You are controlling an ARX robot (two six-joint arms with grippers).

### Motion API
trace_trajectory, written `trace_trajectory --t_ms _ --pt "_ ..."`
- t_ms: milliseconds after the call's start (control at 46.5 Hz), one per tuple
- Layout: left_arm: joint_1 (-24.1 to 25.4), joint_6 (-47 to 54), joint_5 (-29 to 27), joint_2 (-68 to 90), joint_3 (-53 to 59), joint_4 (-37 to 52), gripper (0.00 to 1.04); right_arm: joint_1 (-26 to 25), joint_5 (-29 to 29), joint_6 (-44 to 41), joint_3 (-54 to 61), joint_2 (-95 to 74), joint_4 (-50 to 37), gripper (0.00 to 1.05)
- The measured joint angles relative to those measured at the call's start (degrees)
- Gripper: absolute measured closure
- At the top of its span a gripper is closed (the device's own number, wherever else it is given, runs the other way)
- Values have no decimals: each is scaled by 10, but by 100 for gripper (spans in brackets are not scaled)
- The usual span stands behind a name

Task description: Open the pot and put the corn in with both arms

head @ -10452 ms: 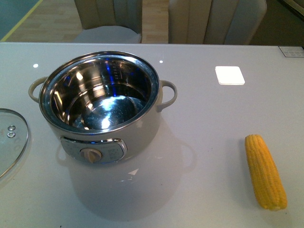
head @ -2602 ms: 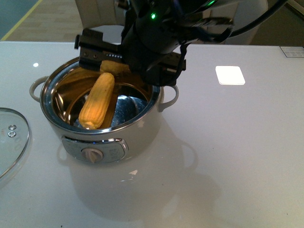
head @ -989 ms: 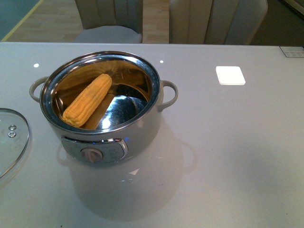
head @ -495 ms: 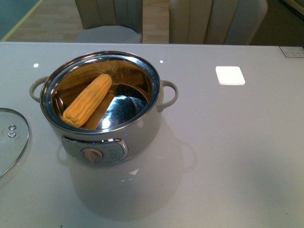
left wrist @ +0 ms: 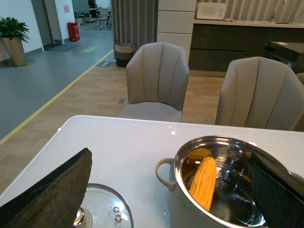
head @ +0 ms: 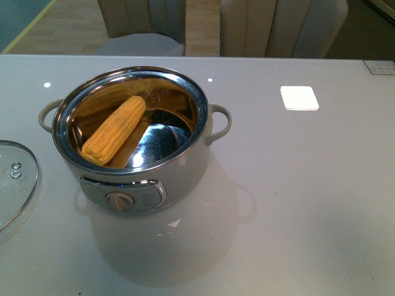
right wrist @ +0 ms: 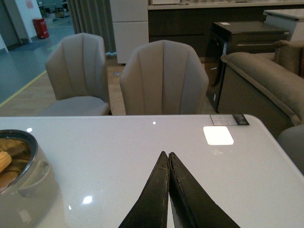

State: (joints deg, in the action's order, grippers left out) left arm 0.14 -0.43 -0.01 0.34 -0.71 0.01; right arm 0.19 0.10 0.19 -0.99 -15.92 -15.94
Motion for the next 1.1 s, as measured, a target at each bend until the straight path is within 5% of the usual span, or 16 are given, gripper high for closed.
trace_trajectory --t_ms 409,538,946,1097 --pt "0 0 0 0 0 0 7 0 0 0 0 61 61 103" --pt "0 0 0 0 0 0 7 0 0 0 0 147 154 103" --pt "0 0 0 0 0 0 7 0 0 0 0 156 159 103" --pt "0 0 0 0 0 0 7 0 0 0 0 156 159 76"
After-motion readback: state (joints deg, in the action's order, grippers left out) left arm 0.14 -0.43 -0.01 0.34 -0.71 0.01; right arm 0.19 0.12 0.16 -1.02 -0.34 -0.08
